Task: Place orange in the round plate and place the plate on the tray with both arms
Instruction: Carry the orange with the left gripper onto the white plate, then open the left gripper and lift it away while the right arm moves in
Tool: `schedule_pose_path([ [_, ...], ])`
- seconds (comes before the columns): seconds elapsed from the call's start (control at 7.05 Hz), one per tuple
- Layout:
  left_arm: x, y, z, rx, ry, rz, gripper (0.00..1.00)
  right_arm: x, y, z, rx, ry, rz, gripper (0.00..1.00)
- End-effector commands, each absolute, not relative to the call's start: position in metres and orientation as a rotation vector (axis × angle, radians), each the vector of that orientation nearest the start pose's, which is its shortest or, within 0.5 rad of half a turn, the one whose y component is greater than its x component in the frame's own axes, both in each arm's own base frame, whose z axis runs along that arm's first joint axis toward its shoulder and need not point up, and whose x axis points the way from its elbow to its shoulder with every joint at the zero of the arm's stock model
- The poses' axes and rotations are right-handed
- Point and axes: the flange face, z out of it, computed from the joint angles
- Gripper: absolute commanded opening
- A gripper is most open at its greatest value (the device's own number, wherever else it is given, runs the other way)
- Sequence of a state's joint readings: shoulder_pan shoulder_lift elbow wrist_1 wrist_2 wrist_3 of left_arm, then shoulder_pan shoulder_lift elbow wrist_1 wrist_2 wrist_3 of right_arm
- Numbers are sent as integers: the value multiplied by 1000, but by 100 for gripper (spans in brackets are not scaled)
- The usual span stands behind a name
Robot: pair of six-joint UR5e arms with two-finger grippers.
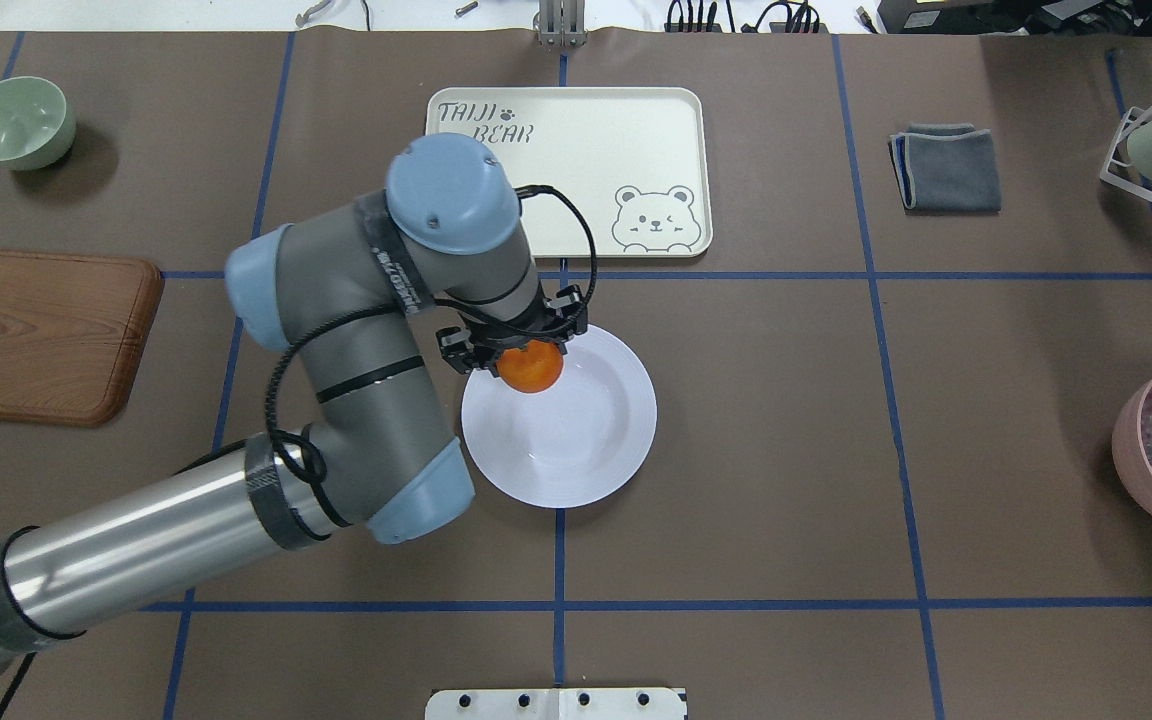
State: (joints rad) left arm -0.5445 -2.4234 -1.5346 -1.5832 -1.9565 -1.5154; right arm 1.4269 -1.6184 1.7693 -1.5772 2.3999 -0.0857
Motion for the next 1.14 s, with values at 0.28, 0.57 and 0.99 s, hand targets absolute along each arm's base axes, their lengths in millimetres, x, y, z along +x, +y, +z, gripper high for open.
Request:
schedule_pose_path([
  [0.28, 627, -447, 158, -124, 843, -272, 0, -22, -478, 574, 71, -907, -229, 100],
  [0.57, 633, -444, 163, -130, 835, -267, 0, -30, -484, 562, 81, -924, -248, 100],
  [0.99, 640, -434, 163, -132, 845, -249, 6, -88, -522, 494, 31, -985, -166, 100],
])
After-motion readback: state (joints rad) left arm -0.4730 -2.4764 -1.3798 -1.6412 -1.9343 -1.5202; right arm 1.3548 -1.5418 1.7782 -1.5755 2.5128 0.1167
